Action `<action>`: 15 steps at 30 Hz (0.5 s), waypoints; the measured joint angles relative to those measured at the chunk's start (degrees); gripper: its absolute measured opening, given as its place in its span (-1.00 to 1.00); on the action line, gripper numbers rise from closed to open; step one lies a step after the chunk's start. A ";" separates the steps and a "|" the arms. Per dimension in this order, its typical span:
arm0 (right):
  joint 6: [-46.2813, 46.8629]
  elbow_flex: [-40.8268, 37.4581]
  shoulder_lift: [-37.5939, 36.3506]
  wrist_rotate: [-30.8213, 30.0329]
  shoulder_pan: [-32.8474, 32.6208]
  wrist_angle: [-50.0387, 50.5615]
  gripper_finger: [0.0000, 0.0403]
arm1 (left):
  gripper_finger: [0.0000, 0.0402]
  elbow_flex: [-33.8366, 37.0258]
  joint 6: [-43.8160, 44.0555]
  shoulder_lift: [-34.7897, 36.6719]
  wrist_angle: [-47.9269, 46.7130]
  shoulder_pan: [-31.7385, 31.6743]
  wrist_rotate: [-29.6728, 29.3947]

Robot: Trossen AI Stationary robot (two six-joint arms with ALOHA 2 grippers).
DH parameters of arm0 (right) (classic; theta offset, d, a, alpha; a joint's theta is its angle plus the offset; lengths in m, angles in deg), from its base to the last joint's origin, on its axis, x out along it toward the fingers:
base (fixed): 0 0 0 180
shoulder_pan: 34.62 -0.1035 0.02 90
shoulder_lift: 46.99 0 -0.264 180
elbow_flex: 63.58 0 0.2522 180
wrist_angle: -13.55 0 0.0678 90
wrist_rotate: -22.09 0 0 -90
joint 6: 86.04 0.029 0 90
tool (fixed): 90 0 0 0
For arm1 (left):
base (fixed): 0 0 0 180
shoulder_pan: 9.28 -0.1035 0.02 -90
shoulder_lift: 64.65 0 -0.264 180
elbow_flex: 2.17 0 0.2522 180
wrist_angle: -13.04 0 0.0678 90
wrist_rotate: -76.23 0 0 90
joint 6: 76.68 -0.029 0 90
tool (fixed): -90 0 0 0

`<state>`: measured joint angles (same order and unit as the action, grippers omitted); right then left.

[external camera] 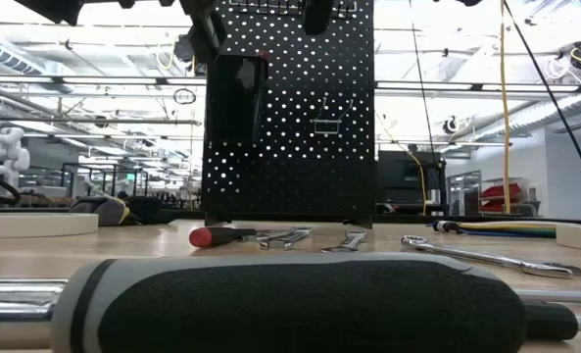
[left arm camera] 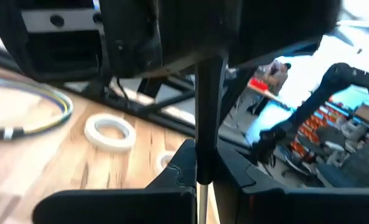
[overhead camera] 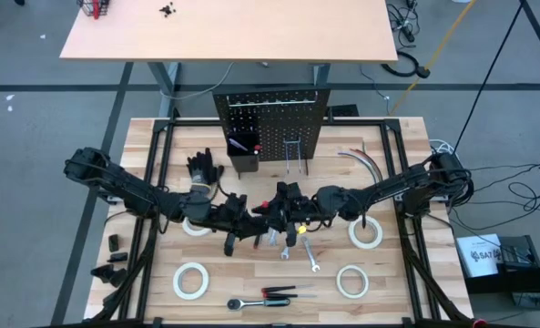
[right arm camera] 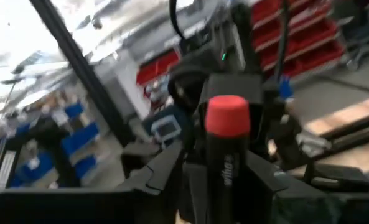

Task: Hang tools onto peg board
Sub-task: Put the nut driver into the black bin on the peg board

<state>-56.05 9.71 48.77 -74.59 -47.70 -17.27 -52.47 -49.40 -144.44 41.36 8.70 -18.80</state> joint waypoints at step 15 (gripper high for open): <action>-3.77 -0.02 -2.90 0.76 -1.30 10.02 -0.30 | -0.91 0.00 0.92 0.04 -4.05 2.02 0.94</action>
<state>-59.82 9.69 45.88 -73.83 -48.99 -7.25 -52.47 -48.48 -144.39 37.30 10.72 -17.86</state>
